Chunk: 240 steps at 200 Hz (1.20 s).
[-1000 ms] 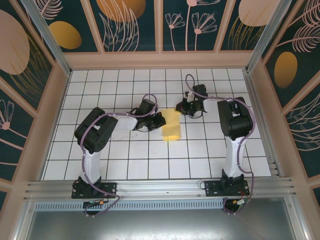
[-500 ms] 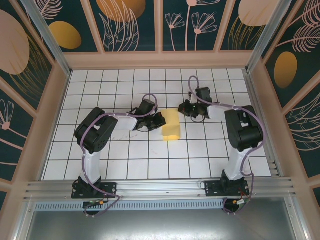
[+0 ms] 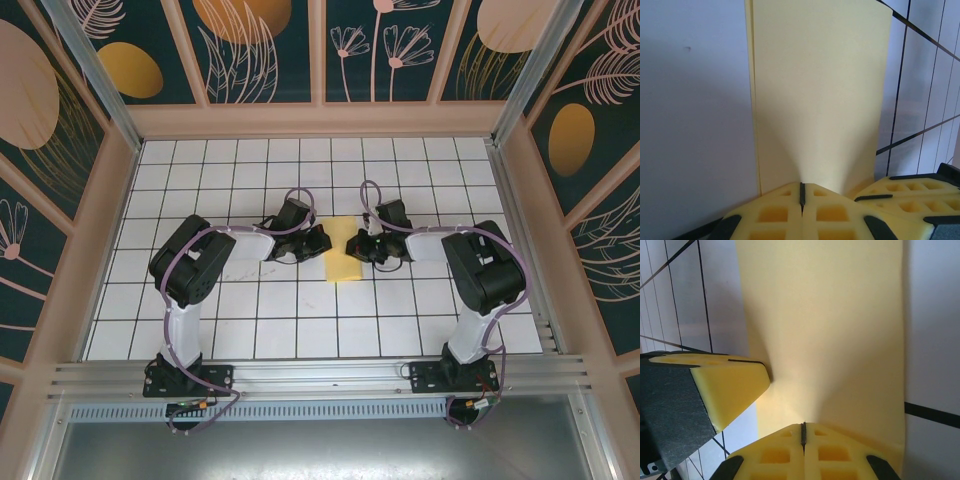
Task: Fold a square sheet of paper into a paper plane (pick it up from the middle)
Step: Fold the square sheet of paper in half at the center of the table.
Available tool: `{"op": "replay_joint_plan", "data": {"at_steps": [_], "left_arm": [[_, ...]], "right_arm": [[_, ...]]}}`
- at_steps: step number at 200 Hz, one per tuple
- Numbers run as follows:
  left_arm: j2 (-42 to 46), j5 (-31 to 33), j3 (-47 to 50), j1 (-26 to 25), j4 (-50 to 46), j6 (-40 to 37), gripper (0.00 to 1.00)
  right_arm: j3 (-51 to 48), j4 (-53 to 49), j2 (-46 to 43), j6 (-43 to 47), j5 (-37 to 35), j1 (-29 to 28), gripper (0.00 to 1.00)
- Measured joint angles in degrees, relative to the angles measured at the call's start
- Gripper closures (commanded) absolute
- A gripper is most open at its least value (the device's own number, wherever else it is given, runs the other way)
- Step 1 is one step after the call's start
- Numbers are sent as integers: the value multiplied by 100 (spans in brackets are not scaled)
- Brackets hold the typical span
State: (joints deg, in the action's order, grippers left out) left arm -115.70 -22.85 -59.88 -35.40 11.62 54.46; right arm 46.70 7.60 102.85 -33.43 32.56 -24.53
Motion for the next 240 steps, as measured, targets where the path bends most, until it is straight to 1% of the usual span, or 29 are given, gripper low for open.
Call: {"op": "replay_joint_plan", "data": {"at_steps": [61,104,121,145,165,188,240], "left_arm": [[17,87,15,-24,4,0,100],[15,87,31,-24,35,0,100],[15,87,31,-24,35,0,100],[15,87,31,-24,35,-2,100],[15,87,31,-24,35,-2,100],[15,85,31,-24,35,-2,100],[15,83,31,-24,39,2,100]], "right_arm": [[-343,118,-127,48,7,72,100],[-894,-125,-717,212,24,468,100],[-916,-334,-922,310,20,564,100],[-807,-400,-1128,332,79,544,100],[-511,-393,-1056,332,177,422,100],[-223,-238,-717,319,299,238,100],[-212,-205,-173,306,417,175,100]]}}
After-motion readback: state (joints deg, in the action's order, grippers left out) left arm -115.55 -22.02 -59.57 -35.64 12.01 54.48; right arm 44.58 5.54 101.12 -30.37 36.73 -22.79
